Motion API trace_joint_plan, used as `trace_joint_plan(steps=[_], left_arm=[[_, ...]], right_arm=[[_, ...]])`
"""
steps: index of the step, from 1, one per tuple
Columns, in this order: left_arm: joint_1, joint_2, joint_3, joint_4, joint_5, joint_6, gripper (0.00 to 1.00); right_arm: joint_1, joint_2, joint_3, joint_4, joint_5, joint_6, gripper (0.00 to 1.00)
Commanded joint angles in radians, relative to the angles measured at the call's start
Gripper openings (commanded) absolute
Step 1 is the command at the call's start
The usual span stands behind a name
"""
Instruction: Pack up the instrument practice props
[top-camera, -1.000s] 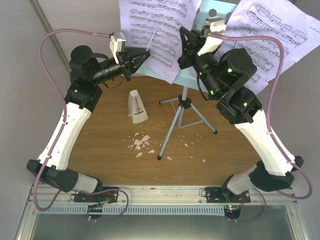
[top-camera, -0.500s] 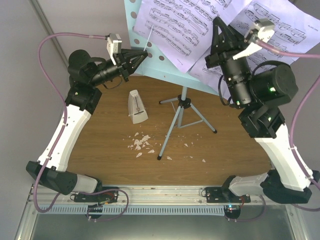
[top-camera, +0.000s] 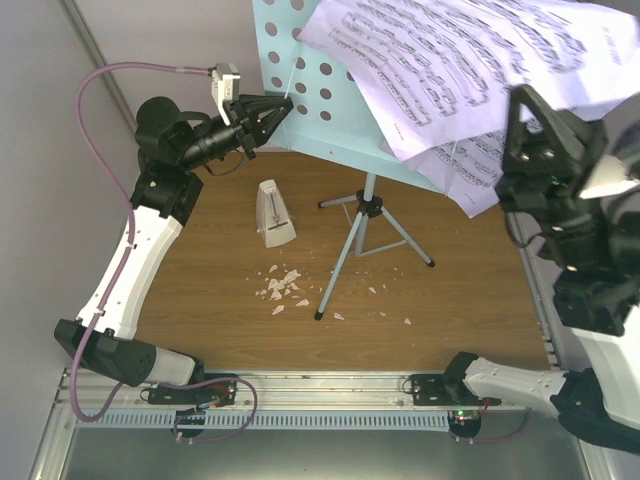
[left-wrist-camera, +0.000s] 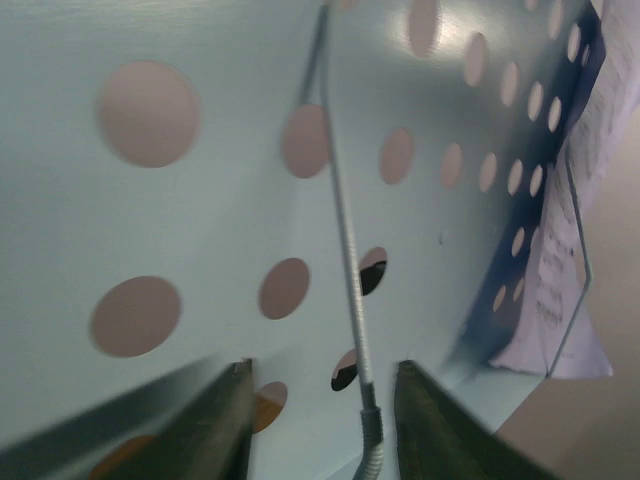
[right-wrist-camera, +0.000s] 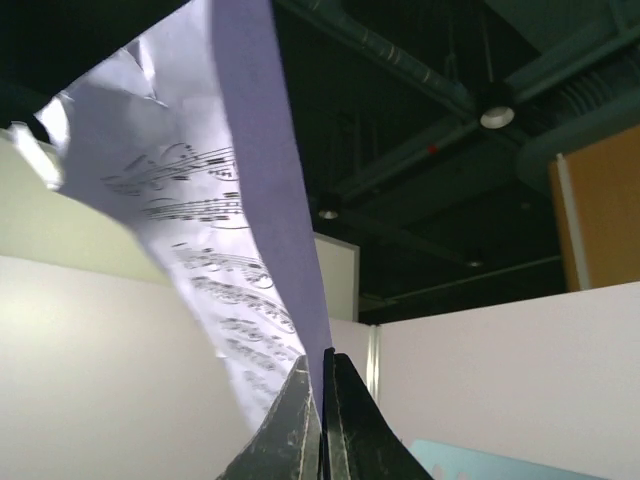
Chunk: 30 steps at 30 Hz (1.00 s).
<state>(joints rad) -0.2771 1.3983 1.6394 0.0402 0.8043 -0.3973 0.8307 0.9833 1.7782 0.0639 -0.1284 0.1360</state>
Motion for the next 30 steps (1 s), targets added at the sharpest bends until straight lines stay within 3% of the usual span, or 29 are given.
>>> trace_joint_plan(steps=[1,5,9,14,20,30], left_arm=[[0.019,-0.013,0.01,-0.022,-0.007,0.017,0.55],[0.027,-0.092,-0.027,-0.075,-0.048,0.09,0.84],[0.03,-0.252,-0.189,-0.053,-0.009,0.206,0.96],[0.029,-0.461,-0.4,-0.072,0.208,0.303,0.97],[0.026,-0.634,-0.549,-0.114,0.261,0.285,0.99],[-0.068,-0.628,-0.608,-0.014,0.286,0.234,0.99]], right_arm=[[0.005,0.003,-0.003,-0.14,-0.081,0.02,0.01],[0.005,-0.005,-0.005,-0.242,-0.058,0.034,0.0],[0.005,-0.015,-0.033,-0.318,-0.036,0.055,0.01],[0.005,-0.015,-0.056,-0.421,-0.003,0.079,0.0],[0.005,0.005,-0.071,-0.517,0.006,0.114,0.01],[0.005,0.059,-0.083,-0.546,-0.002,0.151,0.01]])
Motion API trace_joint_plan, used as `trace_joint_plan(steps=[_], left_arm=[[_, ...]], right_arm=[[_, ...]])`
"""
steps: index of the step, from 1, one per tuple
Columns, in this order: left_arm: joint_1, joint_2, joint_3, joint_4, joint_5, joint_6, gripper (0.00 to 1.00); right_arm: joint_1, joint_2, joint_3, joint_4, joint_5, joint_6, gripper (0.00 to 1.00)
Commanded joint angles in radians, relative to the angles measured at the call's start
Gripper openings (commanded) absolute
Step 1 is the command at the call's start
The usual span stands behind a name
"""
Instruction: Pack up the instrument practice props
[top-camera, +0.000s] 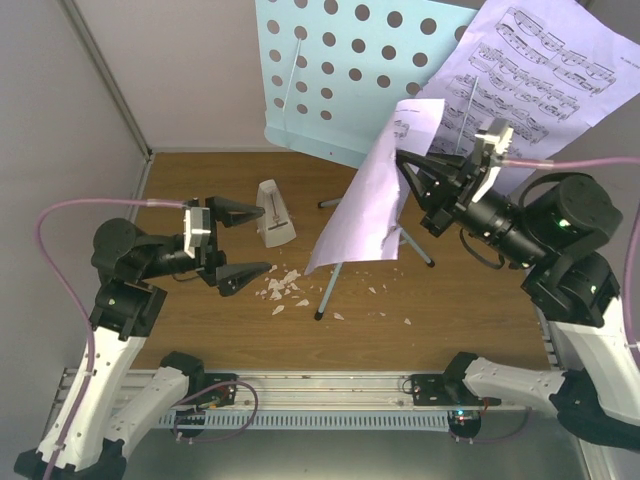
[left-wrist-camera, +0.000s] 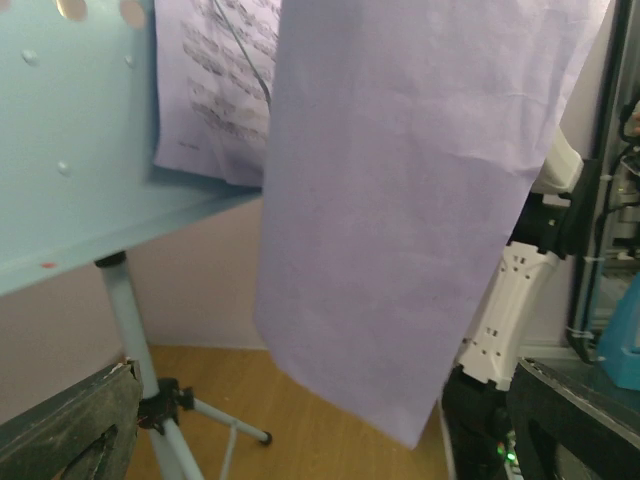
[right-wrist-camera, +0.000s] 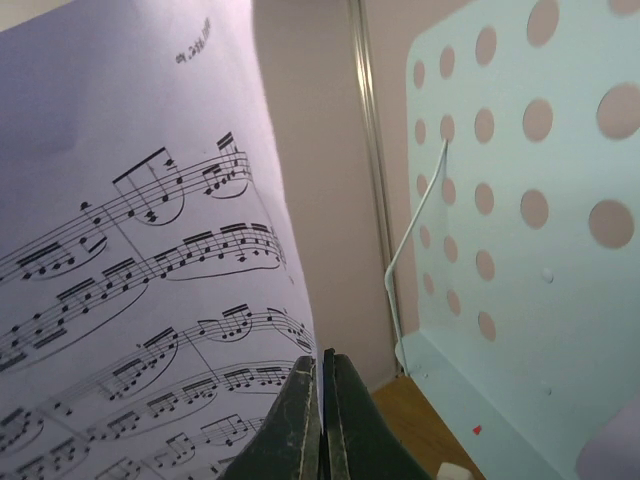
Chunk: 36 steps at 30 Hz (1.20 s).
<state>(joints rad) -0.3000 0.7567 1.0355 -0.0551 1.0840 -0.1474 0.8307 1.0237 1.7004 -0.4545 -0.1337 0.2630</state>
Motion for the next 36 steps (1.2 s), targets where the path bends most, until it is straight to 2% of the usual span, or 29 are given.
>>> trace_joint_plan(steps=[1,5,13,15,19,26,34,36], left_arm=[[-0.059,0.021,-0.002,0.084,0.001,-0.014,0.99],[-0.113,0.061,0.017,0.076,-0.013,0.002,0.99],[-0.156,0.12,0.038,0.045,-0.142,0.058,0.99],[-0.157,0.114,0.029,0.052,-0.191,0.061,0.95],[-0.158,0.092,0.014,0.075,-0.247,0.057,0.74],[-0.158,0.083,-0.002,0.121,-0.239,0.017,0.29],[-0.157,0.069,-0.006,0.089,-0.316,-0.005,0.0],[-0.159,0.069,-0.003,0.064,-0.342,-0.012,0.0]], right_arm=[[0.005,0.026,-0.007,-0.028,0.006,0.025,0.01],[0.005,0.049,-0.014,-0.027,0.008,0.024,0.01],[0.005,0.063,-0.021,-0.016,-0.014,0.022,0.01],[0.005,0.061,-0.021,-0.018,-0.015,0.021,0.01],[0.005,0.059,-0.021,-0.021,-0.016,0.015,0.01],[0.005,0.064,-0.033,-0.009,-0.035,0.016,0.01],[0.007,0.045,-0.063,-0.003,-0.04,0.02,0.01],[0.005,0.04,-0.064,-0.013,-0.039,0.009,0.01]])
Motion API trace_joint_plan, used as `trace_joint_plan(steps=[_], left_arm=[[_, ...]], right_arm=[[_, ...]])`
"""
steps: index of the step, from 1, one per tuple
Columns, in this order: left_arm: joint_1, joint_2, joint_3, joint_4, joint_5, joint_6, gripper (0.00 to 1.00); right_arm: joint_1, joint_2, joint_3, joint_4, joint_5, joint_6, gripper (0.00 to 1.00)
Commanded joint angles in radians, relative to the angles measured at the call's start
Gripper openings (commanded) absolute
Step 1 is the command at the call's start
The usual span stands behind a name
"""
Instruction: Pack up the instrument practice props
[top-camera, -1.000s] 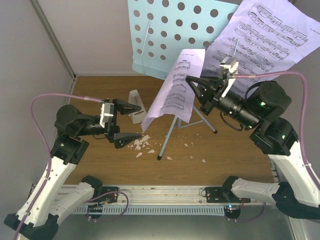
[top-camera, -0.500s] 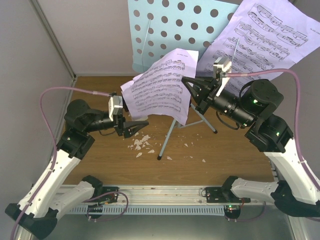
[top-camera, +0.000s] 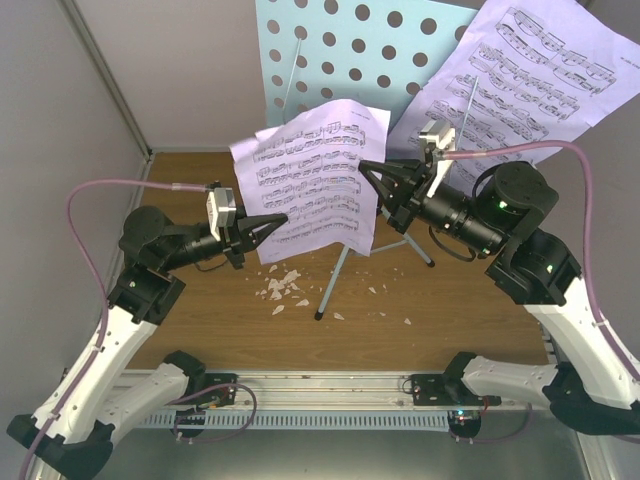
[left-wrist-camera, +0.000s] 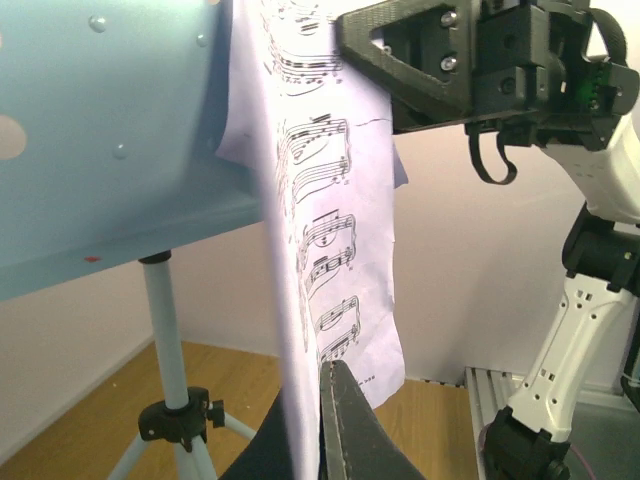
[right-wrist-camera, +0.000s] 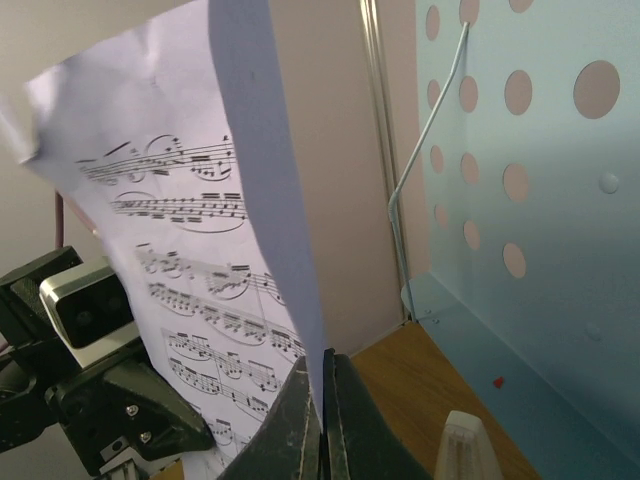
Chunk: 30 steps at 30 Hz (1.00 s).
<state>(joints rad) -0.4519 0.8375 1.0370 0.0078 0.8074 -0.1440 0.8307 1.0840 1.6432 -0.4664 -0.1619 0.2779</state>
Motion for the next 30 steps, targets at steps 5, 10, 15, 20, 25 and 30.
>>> trace_joint_plan(steps=[5,10,15,20,25,30], left_arm=[[-0.003,-0.003,-0.02,-0.127,-0.204,-0.05,0.0],[0.097,0.035,-0.047,-0.274,-0.285,-0.131,0.0],[0.387,-0.003,-0.176,-0.271,-0.162,-0.282,0.0],[0.647,0.01,-0.314,-0.276,-0.043,-0.34,0.0],[0.874,-0.016,-0.487,-0.265,0.051,-0.405,0.0],[0.932,-0.004,-0.585,-0.228,-0.018,-0.439,0.0]], right_arm=[[0.005,-0.066,-0.056,0.026,0.001,-0.031,0.27],[0.005,-0.113,-0.091,0.051,0.019,-0.056,0.78],[0.005,-0.15,-0.127,0.051,0.056,-0.096,1.0],[0.006,-0.197,-0.172,0.04,0.156,-0.135,1.0],[0.005,-0.261,-0.239,0.04,0.268,-0.161,0.99],[0.005,-0.325,-0.311,0.057,0.346,-0.188,1.0]])
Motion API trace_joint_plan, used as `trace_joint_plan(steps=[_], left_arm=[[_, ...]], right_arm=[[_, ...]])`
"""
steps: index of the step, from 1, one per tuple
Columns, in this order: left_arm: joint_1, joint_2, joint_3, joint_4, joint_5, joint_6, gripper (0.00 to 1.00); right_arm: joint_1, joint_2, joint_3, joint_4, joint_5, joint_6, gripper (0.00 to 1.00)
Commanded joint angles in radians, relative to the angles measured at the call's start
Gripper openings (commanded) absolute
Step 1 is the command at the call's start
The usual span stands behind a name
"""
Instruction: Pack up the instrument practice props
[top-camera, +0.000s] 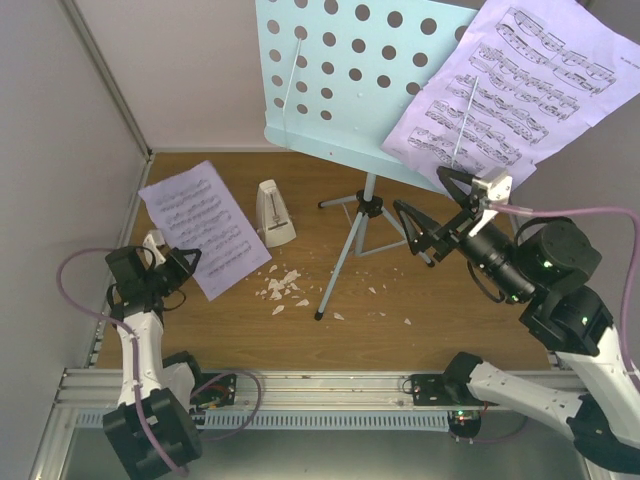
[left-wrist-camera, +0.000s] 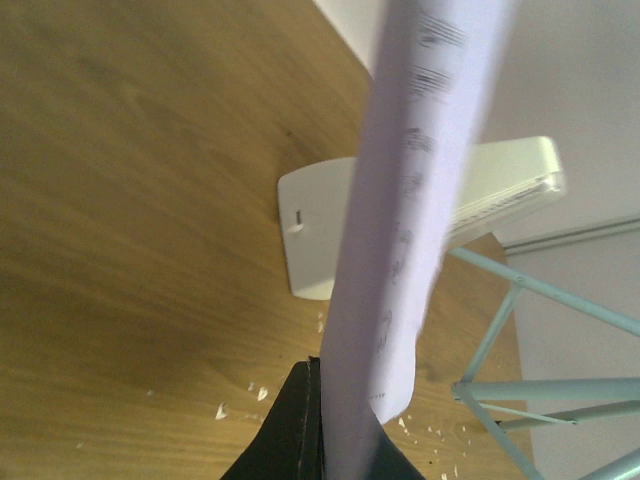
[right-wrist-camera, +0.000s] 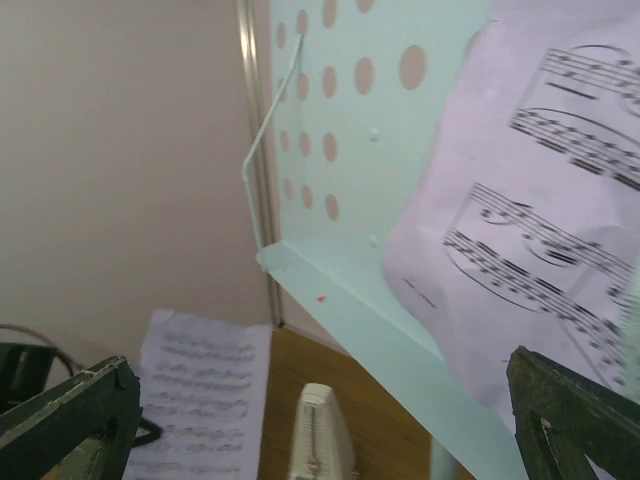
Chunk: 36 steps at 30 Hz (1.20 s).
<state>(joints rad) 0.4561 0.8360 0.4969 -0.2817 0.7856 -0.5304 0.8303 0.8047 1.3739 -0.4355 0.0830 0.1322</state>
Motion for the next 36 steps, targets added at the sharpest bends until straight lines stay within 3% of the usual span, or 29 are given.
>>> trace_joint_plan(steps=[1,8,13,19,25,29,36], left_arm=[[0.028,0.013,-0.061,0.077,-0.004,-0.066,0.0],[0.03,0.133,-0.096,0.158,-0.122,-0.044,0.0],[0.03,0.338,-0.064,0.26,-0.133,0.008,0.0],[0.03,0.52,-0.017,0.325,-0.128,0.035,0.0],[0.03,0.533,-0.022,0.33,-0.159,0.059,0.05],[0.03,0.526,-0.021,0.317,-0.154,0.074,0.21],[0.032,0.441,0.005,0.229,-0.27,0.097,0.84]], right_arm=[[0.006,-0.054,-0.056,0.033,0.117,-0.053,1.0],[0.006,-0.16,-0.223,0.094,0.302,-0.105,1.0],[0.006,-0.196,-0.321,0.11,0.364,-0.072,1.0],[0.006,-0.205,-0.417,0.098,0.335,0.035,1.0],[0.006,-0.219,-0.461,0.111,0.249,0.11,0.99],[0.006,-0.231,-0.459,0.142,0.224,0.093,1.0],[0.006,-0.223,-0.455,0.093,0.251,0.117,1.0]])
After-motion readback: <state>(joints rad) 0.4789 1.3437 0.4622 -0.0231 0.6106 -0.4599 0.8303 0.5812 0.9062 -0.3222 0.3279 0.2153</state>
